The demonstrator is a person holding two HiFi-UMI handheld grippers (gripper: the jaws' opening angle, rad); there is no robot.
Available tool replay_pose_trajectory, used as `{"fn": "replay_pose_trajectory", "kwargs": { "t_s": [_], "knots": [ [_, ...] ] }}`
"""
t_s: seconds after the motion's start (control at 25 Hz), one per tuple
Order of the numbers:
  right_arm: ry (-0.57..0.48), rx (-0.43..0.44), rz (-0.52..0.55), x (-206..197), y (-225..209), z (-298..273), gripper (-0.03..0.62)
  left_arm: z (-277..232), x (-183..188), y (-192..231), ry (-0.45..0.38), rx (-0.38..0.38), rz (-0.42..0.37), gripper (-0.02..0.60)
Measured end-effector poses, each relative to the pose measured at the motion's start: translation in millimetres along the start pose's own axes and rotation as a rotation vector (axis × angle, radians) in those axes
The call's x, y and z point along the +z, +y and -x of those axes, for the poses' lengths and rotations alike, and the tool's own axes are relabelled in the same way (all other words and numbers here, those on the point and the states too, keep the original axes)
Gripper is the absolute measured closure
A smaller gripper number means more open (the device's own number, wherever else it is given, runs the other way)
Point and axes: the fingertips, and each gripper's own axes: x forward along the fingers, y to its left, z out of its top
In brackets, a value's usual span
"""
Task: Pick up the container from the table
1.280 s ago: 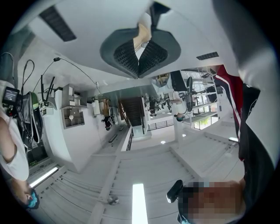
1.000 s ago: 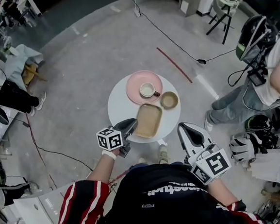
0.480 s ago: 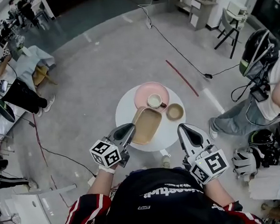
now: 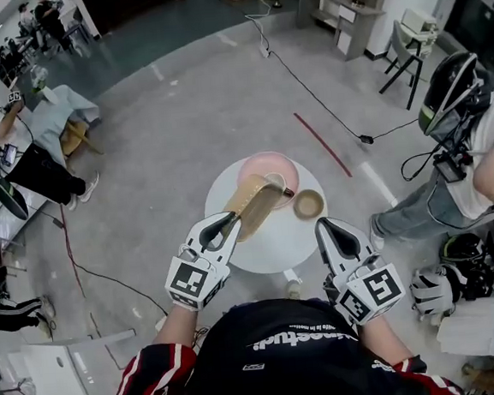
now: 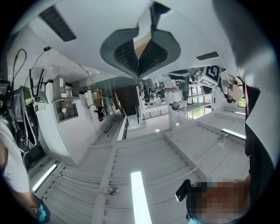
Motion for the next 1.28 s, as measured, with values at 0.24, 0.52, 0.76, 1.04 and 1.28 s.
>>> {"fn": "replay_pose_trajectory", "kwargs": {
  "t_s": [0.24,0.52,0.76,1.04,1.28],
  "knots": [
    [-0.007,0.010,0.004,7.2,-2.2,-2.7,0.580,-1.8,40.3,-9.9,-0.043,0.029,-0.213,0.526],
    [-0.032,0.027,0.042,16.9,3.4,-10.3,0.580,7.6,70.7,-16.6,-0.042,0.096,-0.377,0.526],
    [-0.044,0.047,0.073,23.9,9.8,-14.8,0.580,15.4,79.8,-16.1,-0.046,0.145,-0.387,0.525],
    [-0.057,0.049,0.081,30.7,18.4,-21.7,0.580,31.3,85.6,-6.1,-0.041,0.190,-0.404,0.525],
    [-0.066,0.042,0.107,33.5,20.3,-19.1,0.582,38.9,86.8,-10.5,-0.044,0.199,-0.393,0.525]
  ]
}}
